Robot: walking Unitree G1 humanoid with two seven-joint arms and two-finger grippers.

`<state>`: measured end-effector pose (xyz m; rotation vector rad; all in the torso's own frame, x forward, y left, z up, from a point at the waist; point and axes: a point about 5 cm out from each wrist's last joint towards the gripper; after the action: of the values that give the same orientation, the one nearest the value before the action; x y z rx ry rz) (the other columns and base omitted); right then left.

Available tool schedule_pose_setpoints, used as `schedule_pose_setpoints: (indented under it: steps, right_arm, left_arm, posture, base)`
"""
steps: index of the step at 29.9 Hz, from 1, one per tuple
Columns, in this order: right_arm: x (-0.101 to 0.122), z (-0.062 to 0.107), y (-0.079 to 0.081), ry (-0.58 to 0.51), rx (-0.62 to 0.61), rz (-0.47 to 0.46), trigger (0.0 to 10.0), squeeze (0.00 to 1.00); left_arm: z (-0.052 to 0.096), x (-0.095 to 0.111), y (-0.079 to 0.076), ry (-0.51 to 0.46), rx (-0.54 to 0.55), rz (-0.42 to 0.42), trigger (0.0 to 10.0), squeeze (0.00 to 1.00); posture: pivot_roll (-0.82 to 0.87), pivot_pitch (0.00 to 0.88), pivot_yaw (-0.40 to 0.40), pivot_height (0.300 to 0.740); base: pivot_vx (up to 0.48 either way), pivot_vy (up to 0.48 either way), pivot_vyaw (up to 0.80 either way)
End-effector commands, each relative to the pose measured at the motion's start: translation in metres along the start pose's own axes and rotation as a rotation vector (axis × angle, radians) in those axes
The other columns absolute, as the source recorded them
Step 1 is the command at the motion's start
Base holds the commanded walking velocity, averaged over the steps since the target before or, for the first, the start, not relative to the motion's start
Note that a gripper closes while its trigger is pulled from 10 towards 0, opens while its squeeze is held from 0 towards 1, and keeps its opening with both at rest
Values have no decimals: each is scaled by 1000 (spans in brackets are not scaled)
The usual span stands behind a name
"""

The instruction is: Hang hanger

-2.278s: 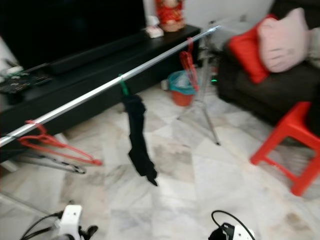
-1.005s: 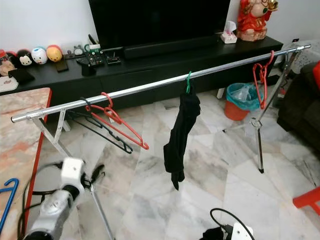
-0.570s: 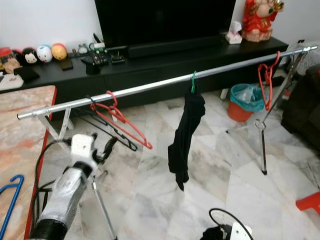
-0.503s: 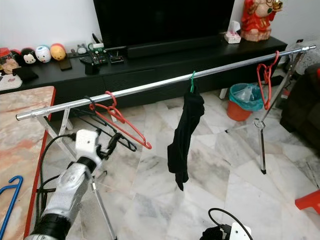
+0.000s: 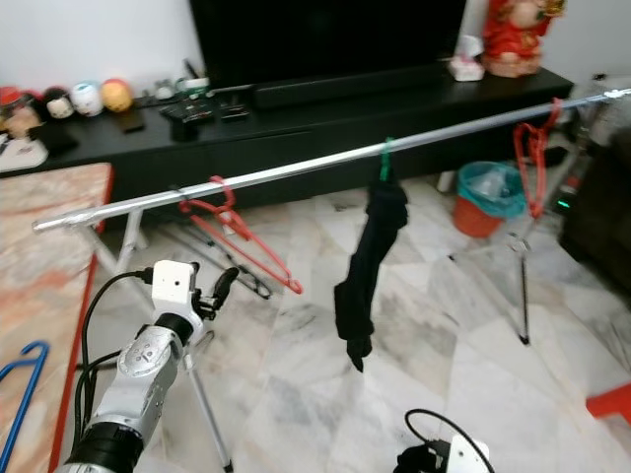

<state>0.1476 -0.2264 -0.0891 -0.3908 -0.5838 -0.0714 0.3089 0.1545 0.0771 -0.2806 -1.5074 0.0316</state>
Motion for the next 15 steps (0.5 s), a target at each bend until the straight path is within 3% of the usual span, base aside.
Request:
schedule_pose_setpoints:
  steps: [1,2,15]
  right_arm:
    - [4,0,0,-26,-1,-3,10000,0]
    - [4,0,0,-27,0,-4,10000,0]
    - [4,0,1,-27,7,-27,10000,0]
  left_arm:
    - [1,3,0,-17,11,10,10000,0]
    - [1,3,0,-16,12,11,10000,0]
    - [-1,4,-7,-24,-33,34,10000,0]
  posture:
    - [11,0,16,740]
    - [11,0,16,740]
    - [10,0,15,740]
  base:
    - [0,0,800]
    - [0,0,800]
    - [0,0,0]
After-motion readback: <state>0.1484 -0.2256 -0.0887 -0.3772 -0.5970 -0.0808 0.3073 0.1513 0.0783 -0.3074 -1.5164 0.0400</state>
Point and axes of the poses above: a point about 5 cm out from each wrist's last joint towards the gripper, its own z axis pointing back from the gripper into the wrist, its own x axis along the axis of the wrist's last joint, y = z × x, and after that the axes turned 13 degrees about z, right-handed
